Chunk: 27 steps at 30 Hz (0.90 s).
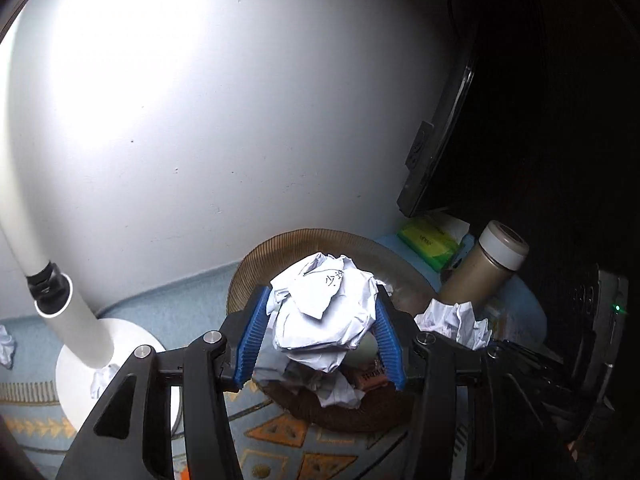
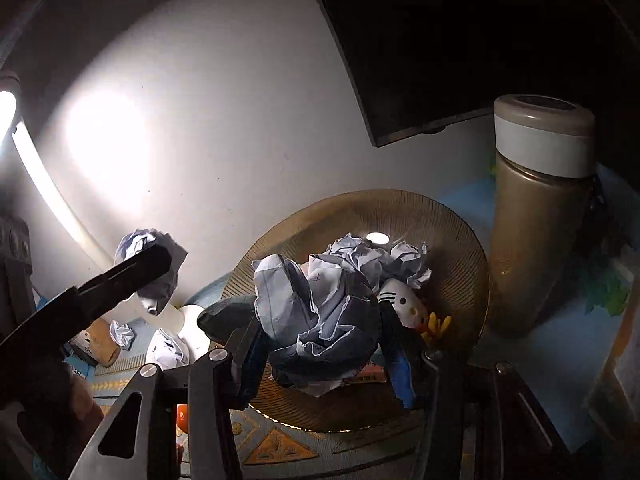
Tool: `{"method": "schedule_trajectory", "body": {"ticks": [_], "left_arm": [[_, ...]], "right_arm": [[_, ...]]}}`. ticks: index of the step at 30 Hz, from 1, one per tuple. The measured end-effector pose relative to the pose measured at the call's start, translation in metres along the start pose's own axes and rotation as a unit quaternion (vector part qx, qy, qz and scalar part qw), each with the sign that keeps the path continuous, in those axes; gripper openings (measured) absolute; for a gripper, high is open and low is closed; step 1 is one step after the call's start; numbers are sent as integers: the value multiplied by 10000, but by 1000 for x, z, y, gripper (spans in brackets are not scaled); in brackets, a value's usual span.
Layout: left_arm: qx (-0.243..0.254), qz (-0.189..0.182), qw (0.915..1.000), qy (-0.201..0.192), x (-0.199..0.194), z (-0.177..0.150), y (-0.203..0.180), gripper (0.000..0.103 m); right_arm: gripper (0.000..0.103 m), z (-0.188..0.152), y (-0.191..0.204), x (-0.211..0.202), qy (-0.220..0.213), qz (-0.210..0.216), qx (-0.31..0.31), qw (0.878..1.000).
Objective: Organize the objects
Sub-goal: 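Carry both paper balls to the amber bowl and open both grippers, then move both tools back toward the paper balls by the lamp and pen holder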
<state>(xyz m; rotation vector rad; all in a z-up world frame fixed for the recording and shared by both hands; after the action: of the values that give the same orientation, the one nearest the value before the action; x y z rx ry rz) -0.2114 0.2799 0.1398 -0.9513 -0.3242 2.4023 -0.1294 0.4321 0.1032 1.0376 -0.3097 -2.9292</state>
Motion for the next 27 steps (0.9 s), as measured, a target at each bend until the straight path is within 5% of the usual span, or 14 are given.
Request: {"method": "schedule_trajectory", "body": {"ticks": [2,3,4,11,22,27], "left_arm": [[35,56,10000,43,22,4,0,68],[28,106,9999,128,32,5,1,96],[-17,136,9998,131,38,4,4,101],[-317,-17,9994,155,13,-10,25,101],[-413,147,9969,-652,-146,-43,48,101],[-533,951,9880,-1094,-212,-70,86,101]], "right_arm": [[69,-2,-1,11,69,-34,-59,10000],[74,-3,-2,15,92,-80,-79,9999],[74,-4,-2,18,125,-119,-119,9998],[74,-17,-4,5,175,-47,-80,9998],[74,-32,64,-53,-126,238,-681,9973],[74,-55,111,-53,-31,555,-937,9940]]}}
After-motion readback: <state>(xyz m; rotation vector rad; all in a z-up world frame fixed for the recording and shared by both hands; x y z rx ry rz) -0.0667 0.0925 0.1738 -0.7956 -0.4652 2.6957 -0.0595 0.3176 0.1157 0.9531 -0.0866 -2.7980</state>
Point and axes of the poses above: each gripper's, at about its wrist camera, not at the fingertips, and x roughly the way its jaws point, y to its left, z to its top, the point moved 3 cm from there along x, roughly the way its jaws point, and after that the axes turned 10 degrees about -x, right-handed, at the moved point
